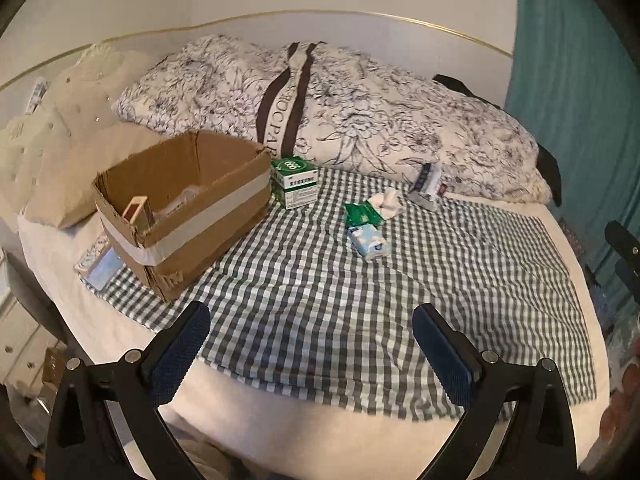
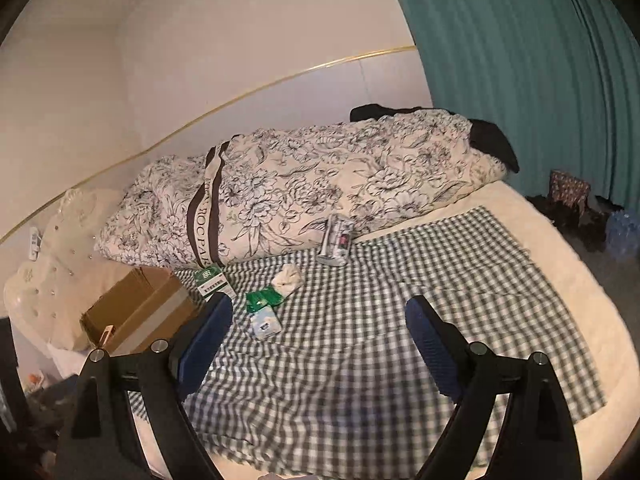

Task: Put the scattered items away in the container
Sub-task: 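Move the right gripper to the floral tissue packet while the left approaches the blue tissue pack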

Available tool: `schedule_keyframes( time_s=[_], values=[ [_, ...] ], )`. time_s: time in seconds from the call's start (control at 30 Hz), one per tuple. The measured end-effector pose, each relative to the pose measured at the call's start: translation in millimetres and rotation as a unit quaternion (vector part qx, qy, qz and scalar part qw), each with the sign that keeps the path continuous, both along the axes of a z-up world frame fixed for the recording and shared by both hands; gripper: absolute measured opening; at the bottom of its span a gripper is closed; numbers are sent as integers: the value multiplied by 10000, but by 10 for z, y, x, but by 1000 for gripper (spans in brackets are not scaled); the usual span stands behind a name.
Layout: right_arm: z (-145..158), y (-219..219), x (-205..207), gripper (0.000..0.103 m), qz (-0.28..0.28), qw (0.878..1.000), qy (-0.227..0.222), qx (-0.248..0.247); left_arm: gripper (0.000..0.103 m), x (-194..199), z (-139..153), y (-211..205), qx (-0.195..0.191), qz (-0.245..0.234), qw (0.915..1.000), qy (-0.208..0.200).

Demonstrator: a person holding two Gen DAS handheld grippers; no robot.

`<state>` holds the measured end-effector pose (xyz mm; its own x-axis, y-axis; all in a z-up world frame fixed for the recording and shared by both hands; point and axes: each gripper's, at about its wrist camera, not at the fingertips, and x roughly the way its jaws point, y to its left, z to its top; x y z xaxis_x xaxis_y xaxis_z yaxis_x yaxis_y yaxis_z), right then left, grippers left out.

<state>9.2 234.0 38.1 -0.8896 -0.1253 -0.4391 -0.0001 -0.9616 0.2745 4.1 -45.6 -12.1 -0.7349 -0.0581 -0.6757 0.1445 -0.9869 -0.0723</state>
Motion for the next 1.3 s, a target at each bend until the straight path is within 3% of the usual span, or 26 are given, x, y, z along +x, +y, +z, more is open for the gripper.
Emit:
schedule_keyframes(
  time_s=[0.17,0.3,0.43,0.53,0.7,0.9,1.3],
  values=[
    [-173,-201,-258,89,-109,9997,-1,237,103,-481,-306,-2,333,-202,9990,-205],
    [-350,-281,-672,89,-111,9988,-438,197,103,-1186,-590,71,665,-561,9957,-318],
    [-463,-384,-1160,89,-521,9967,-423,447,103,-1718,-802,72,524,-796,9953,-196],
    [-554,-435,-1579,89,-908,9944,-454,310,103,-2012,-931,57,610,-881,9933,-421],
    [-472,-484,-2207,89,-842,9909,-1036,191,103,-2353,-884,120,972,-422,9874,-1172],
    [-379,-368,-2706,89,-515,9848,-1588,473,103,-2594,-898,399,828,66,9888,-1238],
    [-1222,-346,-3897,89,1,9781,-2065,267,103,-2907,-1610,421,702,1047,9734,-1913]
  ],
)
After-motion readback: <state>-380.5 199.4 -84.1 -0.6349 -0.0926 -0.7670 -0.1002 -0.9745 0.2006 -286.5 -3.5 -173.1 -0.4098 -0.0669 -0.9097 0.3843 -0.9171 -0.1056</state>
